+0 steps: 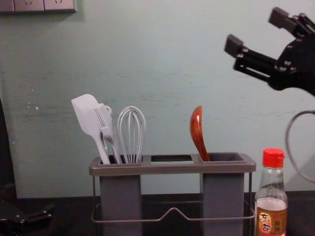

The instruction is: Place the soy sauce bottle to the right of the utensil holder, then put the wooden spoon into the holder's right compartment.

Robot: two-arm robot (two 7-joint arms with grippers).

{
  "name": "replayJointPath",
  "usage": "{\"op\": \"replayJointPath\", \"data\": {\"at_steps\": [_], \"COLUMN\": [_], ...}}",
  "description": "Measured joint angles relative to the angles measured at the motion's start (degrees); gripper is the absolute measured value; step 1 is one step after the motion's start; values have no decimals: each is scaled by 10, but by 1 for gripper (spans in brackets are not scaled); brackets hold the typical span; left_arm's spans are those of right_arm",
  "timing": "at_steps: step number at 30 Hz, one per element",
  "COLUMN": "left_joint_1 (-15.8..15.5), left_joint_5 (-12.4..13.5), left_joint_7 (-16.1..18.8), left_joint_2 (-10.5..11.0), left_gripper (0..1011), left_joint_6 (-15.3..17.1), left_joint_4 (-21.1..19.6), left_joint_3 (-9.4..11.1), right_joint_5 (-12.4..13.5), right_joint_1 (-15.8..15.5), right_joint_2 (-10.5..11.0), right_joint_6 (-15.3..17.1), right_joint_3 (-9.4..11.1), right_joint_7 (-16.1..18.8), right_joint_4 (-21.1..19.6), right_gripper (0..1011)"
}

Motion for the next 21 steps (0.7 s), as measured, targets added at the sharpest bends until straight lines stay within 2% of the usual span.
{"op": "replayJointPath", "data": {"at_steps": [1,2,4,6,11,14,21], "left_joint_1": [0,0,0,0,0,0,0], "left_joint_5": [0,0,0,0,0,0,0], "left_joint_7": [0,0,0,0,0,0,0], "left_joint_2": [0,0,0,0,0,0,0], "left_gripper": [1011,1012,1011,1011,1011,1012,1011], "left_joint_6": [0,0,0,0,0,0,0], "left_joint_4": [0,0,0,0,0,0,0], "left_joint_3": [0,0,0,0,0,0,0], "right_joint_5": [-19,-27,-40,-44,-41,-27,-24], "right_joint_1": [-9,-14,-26,-31,-43,-50,-55], "right_joint_2": [0,0,0,-1,-2,2,14], "right_joint_6": [23,37,69,85,121,154,170], "right_joint_3": [8,13,28,37,63,84,102], "right_joint_7": [-20,-31,-58,-75,-107,-120,-124], "right_joint_4": [-17,-25,-44,-53,-65,-63,-33], "right_gripper": [1002,1002,1002,1002,1002,1002,1002]}}
